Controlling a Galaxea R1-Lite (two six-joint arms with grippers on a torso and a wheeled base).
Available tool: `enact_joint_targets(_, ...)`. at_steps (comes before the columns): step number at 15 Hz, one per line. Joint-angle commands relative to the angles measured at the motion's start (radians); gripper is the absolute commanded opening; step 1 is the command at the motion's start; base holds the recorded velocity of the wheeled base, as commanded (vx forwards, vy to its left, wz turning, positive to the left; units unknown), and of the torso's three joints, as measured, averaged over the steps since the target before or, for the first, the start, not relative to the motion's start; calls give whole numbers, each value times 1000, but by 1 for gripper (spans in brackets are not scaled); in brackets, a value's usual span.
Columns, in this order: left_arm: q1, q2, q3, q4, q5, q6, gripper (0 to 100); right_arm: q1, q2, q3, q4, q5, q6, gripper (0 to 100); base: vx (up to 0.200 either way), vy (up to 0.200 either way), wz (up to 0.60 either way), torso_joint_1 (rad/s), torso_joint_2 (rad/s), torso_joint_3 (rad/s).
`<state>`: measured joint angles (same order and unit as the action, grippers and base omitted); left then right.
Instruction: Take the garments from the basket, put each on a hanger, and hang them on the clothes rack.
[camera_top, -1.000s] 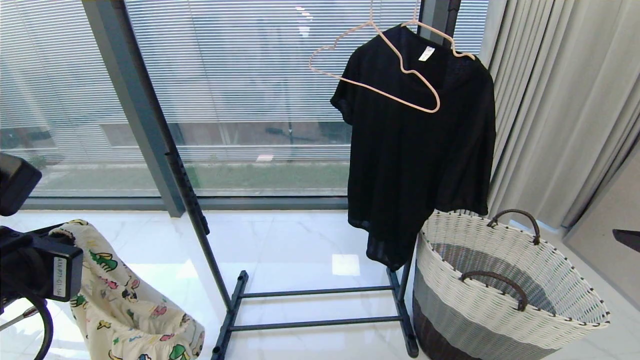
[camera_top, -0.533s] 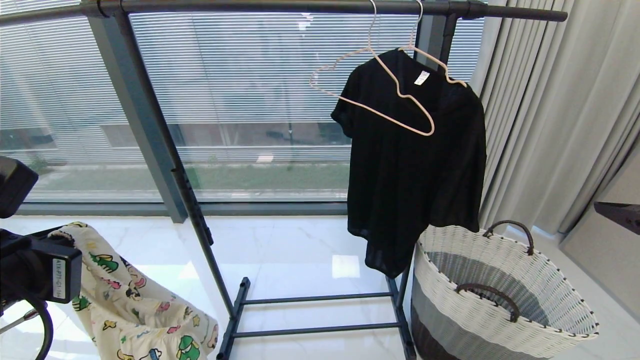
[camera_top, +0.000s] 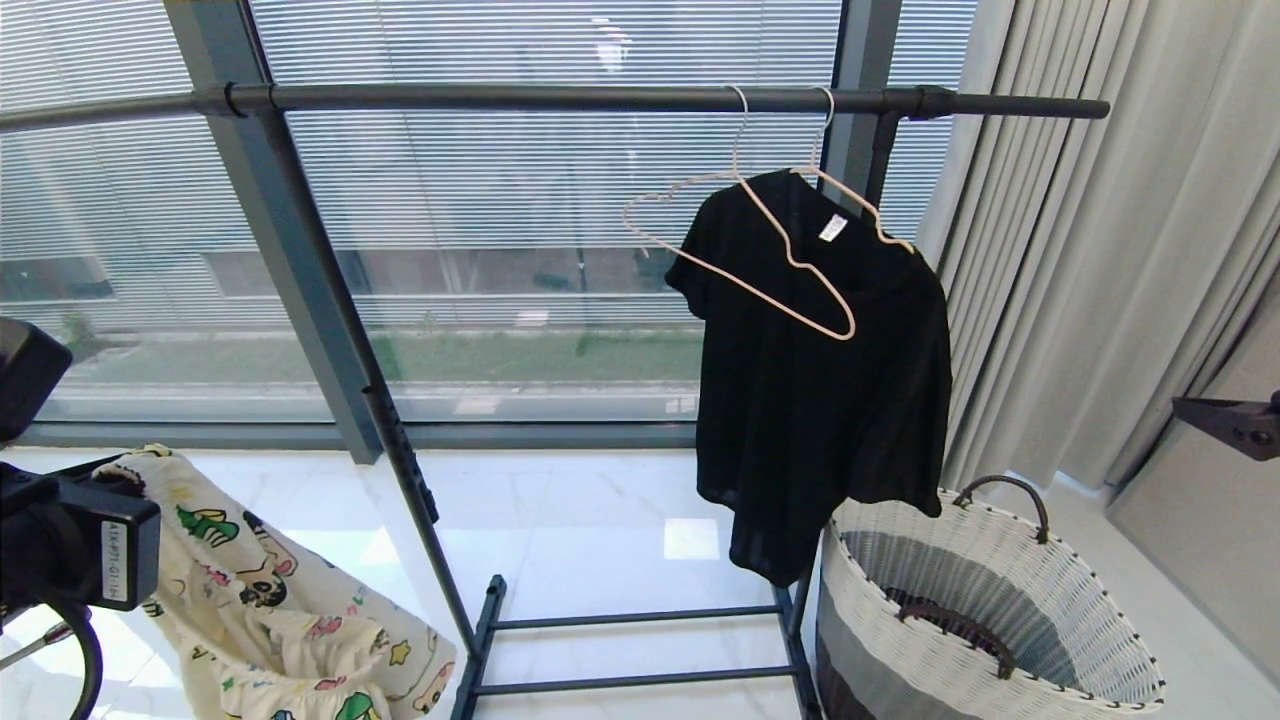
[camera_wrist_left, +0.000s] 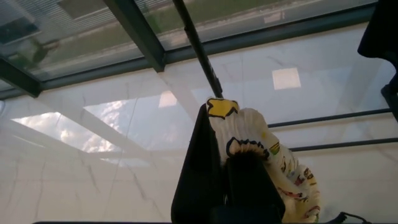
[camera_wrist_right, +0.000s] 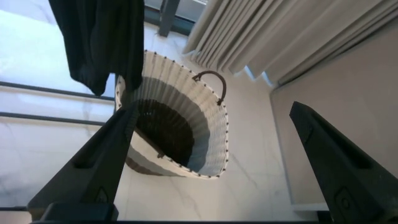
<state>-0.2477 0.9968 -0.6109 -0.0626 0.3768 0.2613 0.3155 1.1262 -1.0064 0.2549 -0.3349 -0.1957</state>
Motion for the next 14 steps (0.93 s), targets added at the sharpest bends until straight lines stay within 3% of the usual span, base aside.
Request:
enact_joint_targets(1, -1, -7, 0, 0, 1, 1, 0, 0, 6, -1, -2, 0, -1, 100, 0, 0, 0, 207, -486, -281)
enact_joint_targets(6, -1, -12, -1, 0, 1, 4, 0, 0, 6, 26, -82, 63, -2, 100, 0, 0, 0, 162, -382, -214)
enact_joint_targets(12, -1, -24, -1, 0, 1, 6, 0, 0, 6, 28, -125, 274, -5, 100, 200, 200, 0, 16, -32, -13)
enact_joint_targets(14, -1, -26, -1, 0, 1, 7, 0, 0, 7, 28, -131, 293, -5, 100, 200, 200, 0, 10, -2, 0)
